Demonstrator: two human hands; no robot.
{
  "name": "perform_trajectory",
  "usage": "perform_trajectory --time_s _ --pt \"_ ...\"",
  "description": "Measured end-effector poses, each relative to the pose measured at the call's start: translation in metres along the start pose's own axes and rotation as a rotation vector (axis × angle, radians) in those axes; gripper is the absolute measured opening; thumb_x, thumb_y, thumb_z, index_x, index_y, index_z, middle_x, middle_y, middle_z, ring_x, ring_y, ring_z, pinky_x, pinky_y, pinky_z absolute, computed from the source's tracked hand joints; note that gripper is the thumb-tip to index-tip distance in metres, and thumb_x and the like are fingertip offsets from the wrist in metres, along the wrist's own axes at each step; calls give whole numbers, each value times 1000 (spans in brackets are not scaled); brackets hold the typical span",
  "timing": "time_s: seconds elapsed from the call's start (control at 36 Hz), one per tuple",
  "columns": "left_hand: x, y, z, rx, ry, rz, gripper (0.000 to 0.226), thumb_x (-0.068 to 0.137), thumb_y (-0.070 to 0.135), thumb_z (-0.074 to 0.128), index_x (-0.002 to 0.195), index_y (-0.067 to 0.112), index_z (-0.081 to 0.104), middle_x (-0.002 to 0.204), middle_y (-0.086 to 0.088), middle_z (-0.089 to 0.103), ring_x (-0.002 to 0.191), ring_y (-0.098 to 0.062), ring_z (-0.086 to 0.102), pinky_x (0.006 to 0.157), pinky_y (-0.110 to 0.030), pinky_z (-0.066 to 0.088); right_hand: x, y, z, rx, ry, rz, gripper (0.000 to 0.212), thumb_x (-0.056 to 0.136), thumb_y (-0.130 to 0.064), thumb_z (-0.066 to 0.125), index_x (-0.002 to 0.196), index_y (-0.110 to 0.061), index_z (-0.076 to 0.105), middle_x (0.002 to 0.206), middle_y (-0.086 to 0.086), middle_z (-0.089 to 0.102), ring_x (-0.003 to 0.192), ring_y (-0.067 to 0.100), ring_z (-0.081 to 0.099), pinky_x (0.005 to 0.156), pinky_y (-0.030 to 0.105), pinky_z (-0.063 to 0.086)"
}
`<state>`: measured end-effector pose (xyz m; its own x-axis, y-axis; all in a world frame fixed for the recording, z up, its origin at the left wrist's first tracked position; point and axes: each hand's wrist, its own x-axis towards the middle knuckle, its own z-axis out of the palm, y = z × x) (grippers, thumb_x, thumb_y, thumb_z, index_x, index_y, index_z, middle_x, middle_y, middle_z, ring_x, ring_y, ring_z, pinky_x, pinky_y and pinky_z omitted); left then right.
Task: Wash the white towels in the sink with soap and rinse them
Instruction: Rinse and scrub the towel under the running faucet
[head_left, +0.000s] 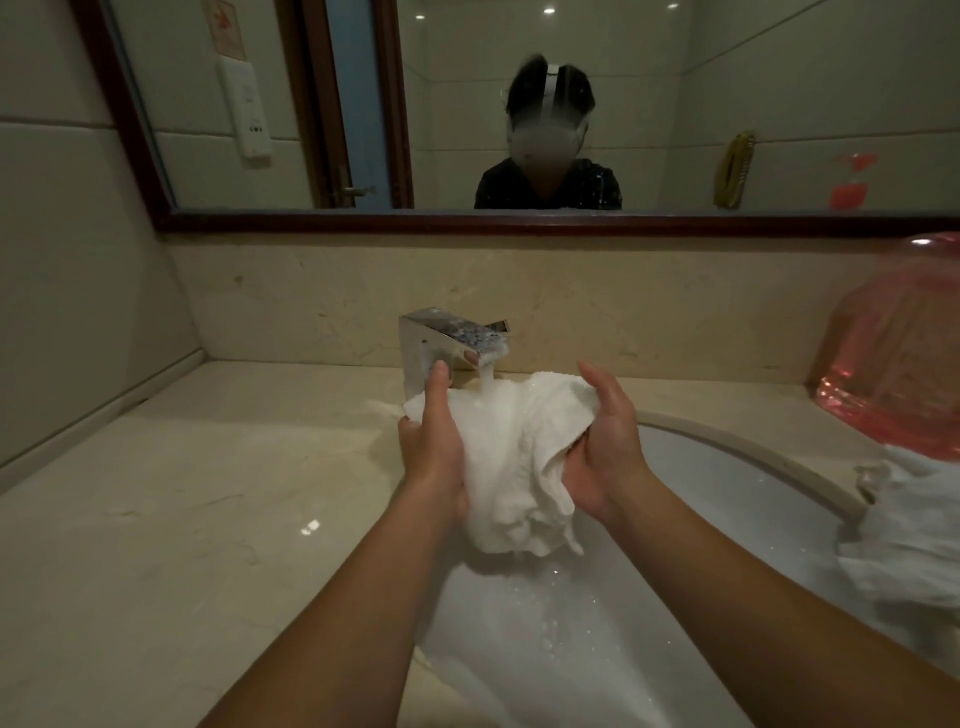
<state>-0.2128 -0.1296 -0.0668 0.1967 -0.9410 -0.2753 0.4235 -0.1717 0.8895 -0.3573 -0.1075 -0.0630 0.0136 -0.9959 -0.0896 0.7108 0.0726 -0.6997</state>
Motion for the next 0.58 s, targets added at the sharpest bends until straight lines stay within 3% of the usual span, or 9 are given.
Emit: perform_trajectory --time_s 0.11,0.25,0.36,0.44,0.5,0.58 --pt "-5 2 3 64 37 55 82 80 78 69 139 21 56 123 -6 71 106 -30 71 100 -51 58 3 6 -1 -94 52 78 51 102 -39 57 131 1 70 125 25 73 120 41 70 111 52 49" --pt "-5 3 3 93 40 57 78 88 74 66 142 20 52 125 0 66 106 -24 64 98 -42 53 6 10 0 -134 130 95 47 96 -34 61 127 -3 74 122 23 76 119 43 70 111 52 50" --pt "-5 2 2 66 56 46 92 76 83 71 140 19 54 125 -2 69 109 -27 68 102 -49 56 4 8 1 -105 162 97 42 92 -33 58 116 -4 79 118 21 77 119 42 70 111 50 50" --pt "-4 0 0 23 60 23 111 64 91 71 145 19 49 128 -6 68 109 -32 70 99 -55 59 3 5 1 -81 150 89 39 93 -35 57 107 -6 79 109 19 79 102 40 73 95 44 55" --pt "-5 0 0 11 66 10 111 65 91 71 145 19 46 128 -7 67 110 -34 69 99 -56 58 2 3 2 -83 144 76 39 95 -35 57 108 -6 79 109 19 79 98 39 74 91 44 56" --pt "-4 0 0 -12 35 16 122 44 99 71 134 17 58 121 -6 73 103 -33 74 93 -55 62 4 8 1 -131 161 74 43 98 -40 60 119 -6 77 115 20 78 105 39 75 97 47 57"
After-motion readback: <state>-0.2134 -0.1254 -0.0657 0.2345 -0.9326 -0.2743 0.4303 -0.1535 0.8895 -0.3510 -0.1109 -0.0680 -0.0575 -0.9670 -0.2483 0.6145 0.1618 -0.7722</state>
